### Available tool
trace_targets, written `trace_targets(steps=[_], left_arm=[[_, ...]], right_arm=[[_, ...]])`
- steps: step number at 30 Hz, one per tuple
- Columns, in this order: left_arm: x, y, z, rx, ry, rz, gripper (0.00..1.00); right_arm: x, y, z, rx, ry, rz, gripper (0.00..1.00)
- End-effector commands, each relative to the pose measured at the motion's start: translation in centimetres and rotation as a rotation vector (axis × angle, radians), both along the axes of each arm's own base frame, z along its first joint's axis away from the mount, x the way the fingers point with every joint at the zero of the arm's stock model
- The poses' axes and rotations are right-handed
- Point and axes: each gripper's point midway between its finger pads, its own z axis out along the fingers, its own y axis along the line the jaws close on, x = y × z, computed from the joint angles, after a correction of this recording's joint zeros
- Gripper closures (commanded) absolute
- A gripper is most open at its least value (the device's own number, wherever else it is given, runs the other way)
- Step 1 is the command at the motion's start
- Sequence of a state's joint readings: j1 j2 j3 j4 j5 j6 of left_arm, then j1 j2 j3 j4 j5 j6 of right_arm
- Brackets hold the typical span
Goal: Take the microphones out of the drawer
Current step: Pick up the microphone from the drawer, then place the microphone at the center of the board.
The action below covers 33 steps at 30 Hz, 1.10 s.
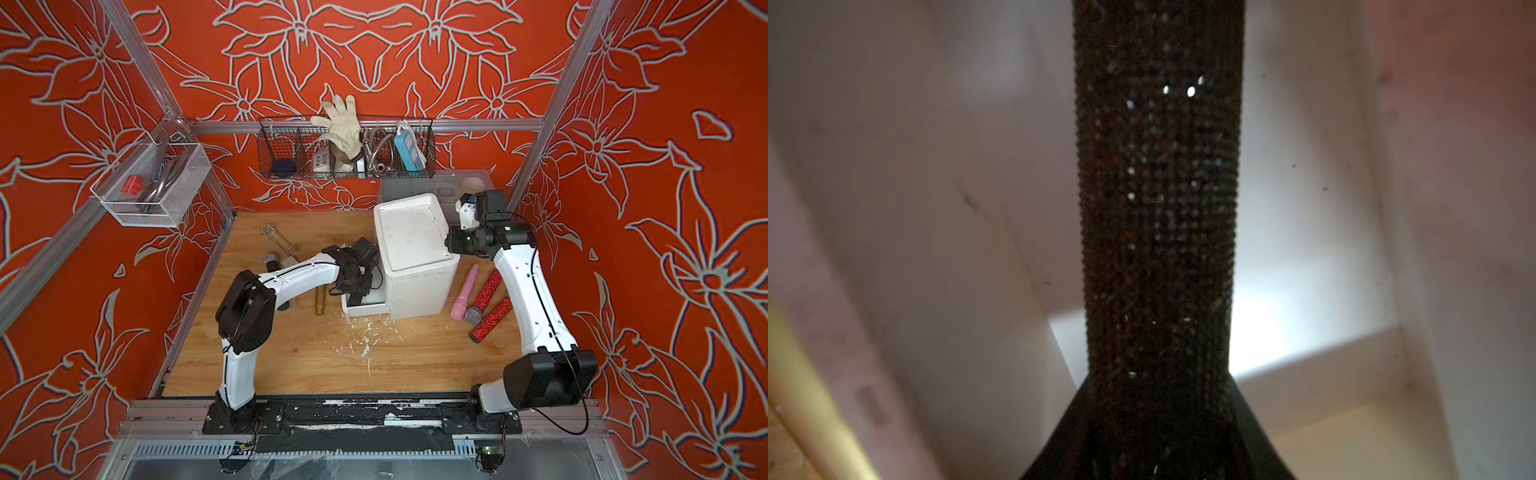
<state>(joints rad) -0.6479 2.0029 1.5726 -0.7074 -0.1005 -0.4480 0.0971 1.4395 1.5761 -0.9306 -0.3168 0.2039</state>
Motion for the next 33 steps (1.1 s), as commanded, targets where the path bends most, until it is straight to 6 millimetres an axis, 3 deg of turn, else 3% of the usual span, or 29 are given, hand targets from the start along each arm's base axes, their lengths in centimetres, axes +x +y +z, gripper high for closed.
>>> trace_targets(steps=[1,11,16,26,29,33], left_arm=[[1.3,-0.8,4.1,-0.087,-0.130,0.043,0.88],[1.1,-0.9,7.1,-0.144,-0.191,0.041,0.88],[0.8,0.3,8.8,-0.139,-0.217,0.036,0.88],[0.1,5.7,13.0,-0.166,-0.284,0.090,0.87],[-0.5,8.0,13.0,-0.163,-0.290,0.130,0.87],[-1.3,11.8,10.6,-0.132,-0.260,0.203,0.86]], right_arm=[[-0.5,1.2,0.4,0.068,0.002,0.024,1.00],[-0.6,1.2,0.3,0.065,0.003,0.024,1.00],[-0.6,1.2,0.3,0.066,0.005,0.025,1.00],[-0.5,1.3,0.2,0.071,0.006,0.024,1.00],[-0.4,1.2,0.1,0.069,0.006,0.023,1.00],[-0.3,1.2,0.0,0.068,0.010,0.024,1.00]])
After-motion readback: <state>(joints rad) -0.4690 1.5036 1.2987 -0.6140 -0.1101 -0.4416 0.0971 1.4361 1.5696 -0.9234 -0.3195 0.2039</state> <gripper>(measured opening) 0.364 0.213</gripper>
